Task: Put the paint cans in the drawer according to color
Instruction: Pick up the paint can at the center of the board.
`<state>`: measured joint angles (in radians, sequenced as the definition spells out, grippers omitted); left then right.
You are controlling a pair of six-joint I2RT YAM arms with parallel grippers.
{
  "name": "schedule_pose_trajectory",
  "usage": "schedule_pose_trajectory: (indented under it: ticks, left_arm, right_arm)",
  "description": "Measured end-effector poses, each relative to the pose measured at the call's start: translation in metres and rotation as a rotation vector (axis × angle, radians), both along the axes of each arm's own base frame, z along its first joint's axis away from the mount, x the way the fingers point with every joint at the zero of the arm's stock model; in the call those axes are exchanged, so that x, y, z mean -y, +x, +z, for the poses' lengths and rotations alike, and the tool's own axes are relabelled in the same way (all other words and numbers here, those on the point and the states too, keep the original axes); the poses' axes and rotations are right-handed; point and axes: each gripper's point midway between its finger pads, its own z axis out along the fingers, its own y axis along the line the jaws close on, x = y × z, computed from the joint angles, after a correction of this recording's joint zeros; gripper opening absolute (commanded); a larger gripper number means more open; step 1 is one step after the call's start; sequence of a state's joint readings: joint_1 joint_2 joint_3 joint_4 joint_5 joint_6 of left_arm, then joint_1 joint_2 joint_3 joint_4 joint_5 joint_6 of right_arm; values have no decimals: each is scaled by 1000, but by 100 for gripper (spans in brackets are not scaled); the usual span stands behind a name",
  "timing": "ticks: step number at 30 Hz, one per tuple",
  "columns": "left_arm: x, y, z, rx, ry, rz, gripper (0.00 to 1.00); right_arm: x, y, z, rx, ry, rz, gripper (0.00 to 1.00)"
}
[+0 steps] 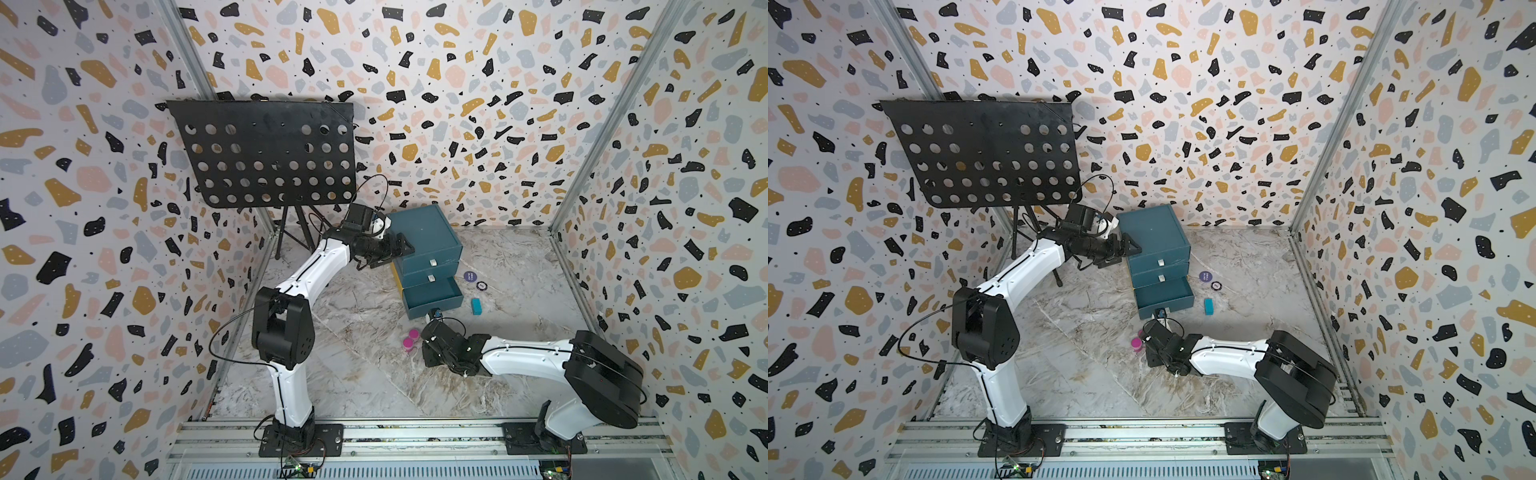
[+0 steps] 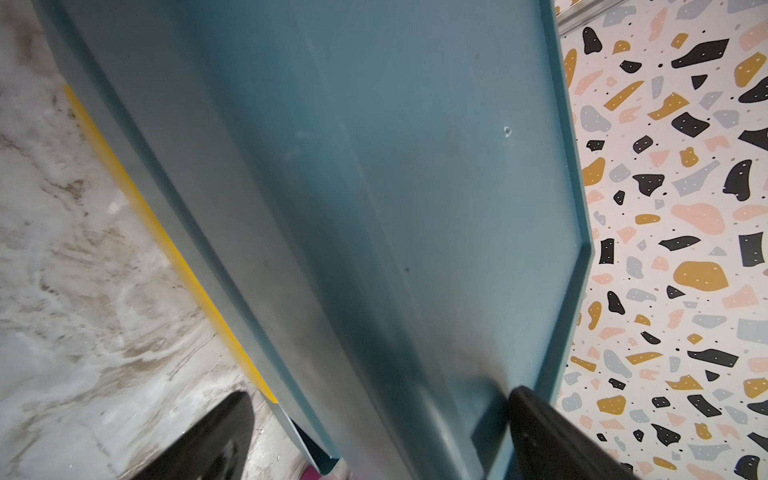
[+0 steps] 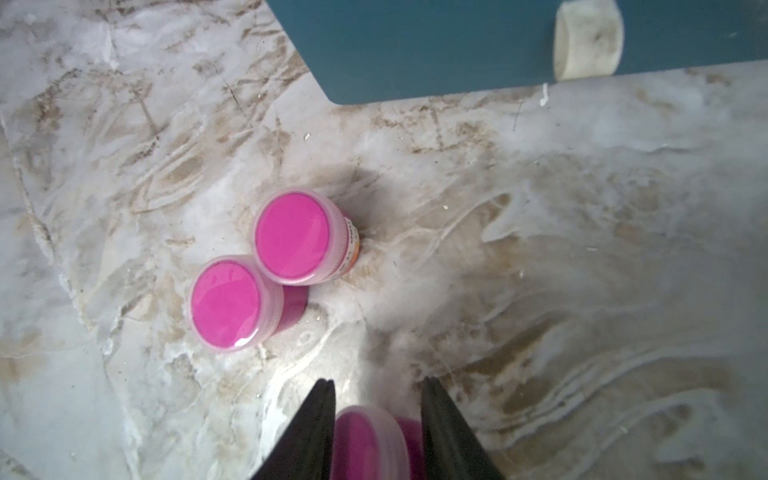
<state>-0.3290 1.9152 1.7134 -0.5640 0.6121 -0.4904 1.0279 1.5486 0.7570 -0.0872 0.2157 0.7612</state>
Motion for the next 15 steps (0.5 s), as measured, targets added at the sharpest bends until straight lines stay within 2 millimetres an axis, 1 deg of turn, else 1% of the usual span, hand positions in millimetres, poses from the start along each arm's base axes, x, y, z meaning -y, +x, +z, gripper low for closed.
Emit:
schedule_pose_trajectory:
  ticks: [1,3,5,7,9,12,15]
  left_arm:
    - [0,0,0,0,0,0,98]
    - [0,0,0,0,0,0,98]
    - [0,0,0,0,0,0,98]
    - [0,0,0,0,0,0,98]
    - [0,0,0,0,0,0,98]
    - [0,0,0,0,0,0,98]
    - [0,0,0,0,0,0,98]
  right_arm:
    - [1,0,0,2,-1,-1,36]
    - [4,-1,2,6,-5,-6,34]
    - [7,0,7,19,-4,-6,38]
    - [9,0,16,38,1,-4,47]
    - [13,1,25,57,0,-4,51]
    - [19,-1,33,68,-10,-5,55]
    - [26,-4,33,56,-30,-10,57]
